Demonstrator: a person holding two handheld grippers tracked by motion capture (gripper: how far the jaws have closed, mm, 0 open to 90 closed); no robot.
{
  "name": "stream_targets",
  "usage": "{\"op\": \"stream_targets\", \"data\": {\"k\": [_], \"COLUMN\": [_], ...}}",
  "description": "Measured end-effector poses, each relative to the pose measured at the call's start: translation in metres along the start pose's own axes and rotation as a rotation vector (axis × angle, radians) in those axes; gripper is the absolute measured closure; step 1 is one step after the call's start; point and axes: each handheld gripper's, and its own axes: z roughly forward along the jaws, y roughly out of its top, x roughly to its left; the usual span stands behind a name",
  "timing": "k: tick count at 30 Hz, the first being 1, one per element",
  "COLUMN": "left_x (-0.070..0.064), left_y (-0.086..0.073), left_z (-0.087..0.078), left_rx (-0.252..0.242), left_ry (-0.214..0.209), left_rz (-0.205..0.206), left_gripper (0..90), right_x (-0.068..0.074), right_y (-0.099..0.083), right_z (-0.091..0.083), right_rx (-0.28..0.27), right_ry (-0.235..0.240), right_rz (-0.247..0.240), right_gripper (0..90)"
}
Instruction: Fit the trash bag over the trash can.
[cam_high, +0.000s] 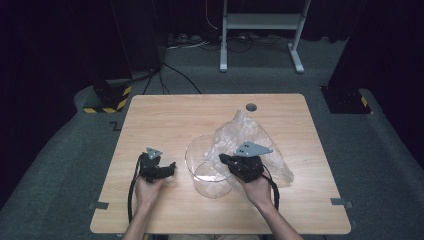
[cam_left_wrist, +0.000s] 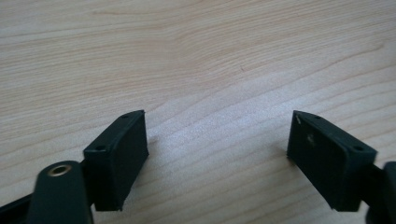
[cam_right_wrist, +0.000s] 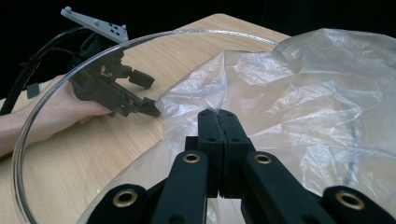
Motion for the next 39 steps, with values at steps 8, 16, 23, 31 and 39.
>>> {"op": "stream_targets", "data": {"k": [8,16,23,31,39], "left_x": [-0.003,-0.011,-0.021,-0.025,-0.037], "left_y": [0.005,0.029,0.050,0.069,0.081], "left_z": [-0.016,-0.045,-0.061,-0.089,-0.097], "left_rx": [-0.057,-0.140,-0.155,-0.234,-0.243], "left_ry": [-0.065,-0.152,-0.195,-0.251,-0.268], "left_rz": [-0.016,-0.012,0.018,0.025,0.064], "left_gripper": [22.5,24.7,26.0,28.0,31.2], "right_x": [-0.003,0.000,0.004,0.003,0.004], "right_y": [-0.002,-0.002,0.001,0.003,0.005], "right_z": [0.001,0.001,0.004,0.007,0.008], "right_rx": [0.007,0.032,0.069,0.090,0.099], "right_ry": [0.023,0.009,0.000,0.001,-0.012], "right_rz": [-0.004,-0.049,-0.065,-0.064,-0.057], "right_gripper": [83.9,79.2,73.6,72.1,70.3]}}
